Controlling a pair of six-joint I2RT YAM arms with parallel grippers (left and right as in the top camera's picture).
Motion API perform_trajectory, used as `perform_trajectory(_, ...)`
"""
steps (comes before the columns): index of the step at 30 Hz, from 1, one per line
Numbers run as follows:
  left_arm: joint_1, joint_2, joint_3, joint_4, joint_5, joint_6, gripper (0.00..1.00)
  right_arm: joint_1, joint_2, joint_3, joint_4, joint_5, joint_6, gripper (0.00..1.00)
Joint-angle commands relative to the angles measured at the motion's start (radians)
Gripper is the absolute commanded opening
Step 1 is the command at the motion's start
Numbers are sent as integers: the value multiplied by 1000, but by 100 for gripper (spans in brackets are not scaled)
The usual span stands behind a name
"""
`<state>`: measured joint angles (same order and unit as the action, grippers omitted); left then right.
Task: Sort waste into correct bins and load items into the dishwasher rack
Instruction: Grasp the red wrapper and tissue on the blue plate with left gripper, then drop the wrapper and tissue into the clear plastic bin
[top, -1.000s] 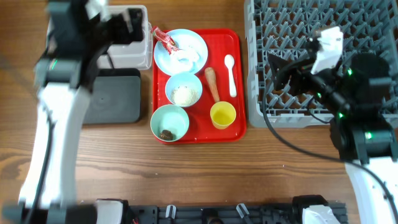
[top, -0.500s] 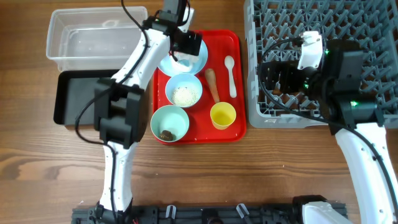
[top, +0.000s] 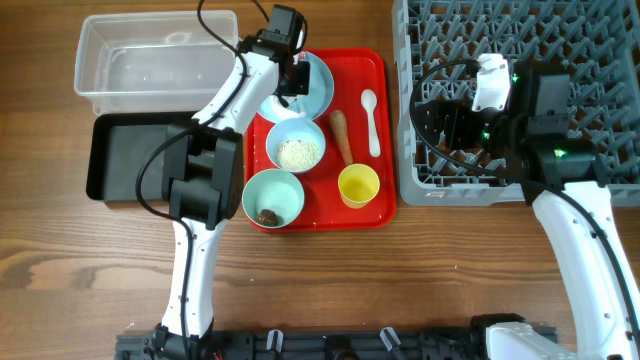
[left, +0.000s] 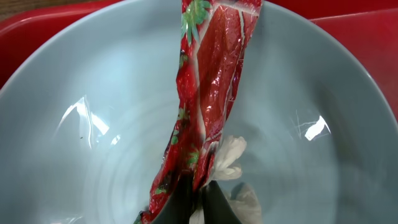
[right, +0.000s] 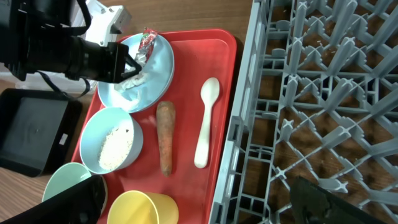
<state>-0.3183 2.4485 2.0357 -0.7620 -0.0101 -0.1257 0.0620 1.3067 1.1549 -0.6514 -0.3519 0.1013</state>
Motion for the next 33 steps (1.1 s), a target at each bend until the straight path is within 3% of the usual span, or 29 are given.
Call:
perform_trajectory(1, 3, -34, 31, -29, 43, -23, 4, 4, 12, 21, -1, -9, 7, 96)
perform_trajectory(8, 60, -365, 95, -47, -180, -22, 4, 4, 12, 21, 3, -9, 7, 96)
perform_trajectory(11, 161, -356, 88, -72, -319, -52, 4, 4, 12, 21, 2, -10, 11, 96)
perform_trajectory(15, 289, -251, 88, -56, -320, -171, 4, 4, 12, 21, -10, -9, 14, 96)
perform_trajectory(17, 328, -175, 88, -19, -319, -171, 7, 4, 12, 21, -23, -9, 10, 96)
perform_trajectory(18, 337, -154, 88, -11, -319, -171, 14, 4, 12, 21, -27, -9, 10, 96)
perform_trajectory(19, 340, -144, 88, -8, -320, -171, 42, 4, 12, 21, -31, -9, 10, 96)
perform_trajectory(20, 339, -145, 88, -7, -320, -170, 63, 4, 12, 21, -31, -9, 11, 96)
perform_trajectory(23, 330, -174, 89, -5, -315, -107, 94, 4, 12, 21, -31, -9, 11, 96)
perform_trajectory(27, 302, -257, 89, -47, -303, 22, 96, 4, 12, 21, -30, -9, 11, 96)
perform_trajectory(30, 255, -393, 89, -201, -48, 153, 97, 4, 12, 21, -23, -9, 10, 96)
perform_trajectory(33, 188, -507, 89, -449, 103, 156, 98, 4, 12, 21, -23, -9, 10, 97)
